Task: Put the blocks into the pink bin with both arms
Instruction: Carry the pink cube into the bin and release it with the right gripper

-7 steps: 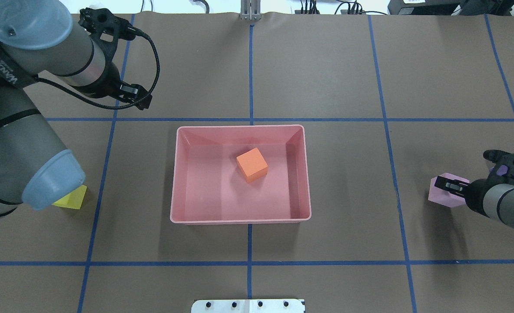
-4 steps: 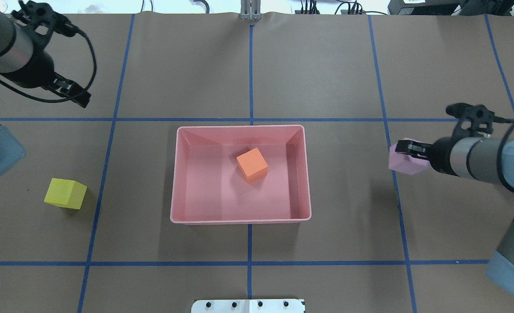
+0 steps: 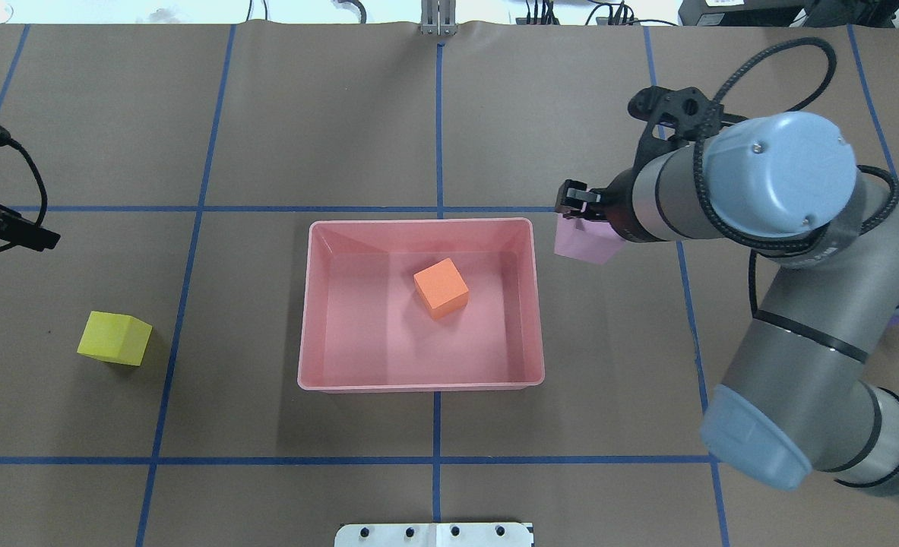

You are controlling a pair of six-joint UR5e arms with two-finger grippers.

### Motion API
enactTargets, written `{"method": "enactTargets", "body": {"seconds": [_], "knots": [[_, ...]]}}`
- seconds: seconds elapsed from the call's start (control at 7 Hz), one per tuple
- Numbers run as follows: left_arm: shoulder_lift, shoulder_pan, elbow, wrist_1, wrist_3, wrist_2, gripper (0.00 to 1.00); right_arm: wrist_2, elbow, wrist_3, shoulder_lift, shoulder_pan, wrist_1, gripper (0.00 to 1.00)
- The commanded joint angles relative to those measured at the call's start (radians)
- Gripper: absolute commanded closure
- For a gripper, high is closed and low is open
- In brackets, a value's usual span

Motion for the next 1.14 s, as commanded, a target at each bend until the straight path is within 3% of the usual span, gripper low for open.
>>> {"method": "enactTargets", "body": {"seconds": [0.0,0.14,0.29,0.71,0.86,1.0], "knots": [[0.055,0.03,0.054,-0.185,-0.199,0.001,0.0,-0.152,-0.015,0.001,0.097,-0.171,-0.055,1.0],[0.072,0.039,0.116,-0.308,-0.225,-0.001,0.0,-0.198,-0.062,0.01,0.135,-0.225,-0.059,0.8],[0.071,0.054,0.132,-0.329,-0.259,0.001,0.0,-0.223,-0.087,0.012,0.14,-0.243,-0.061,0.02],[0.084,0.143,0.126,-0.367,-0.427,0.019,0.0,-0.22,-0.002,-0.003,0.145,-0.246,-0.212,0.0],[0.106,0.149,0.116,-0.368,-0.435,0.036,0.0,-0.196,0.008,-0.07,0.145,-0.196,-0.219,0.0],[0.127,0.159,0.103,-0.368,-0.455,0.038,0.0,-0.094,0.009,-0.132,0.139,-0.101,-0.218,0.0]]}}
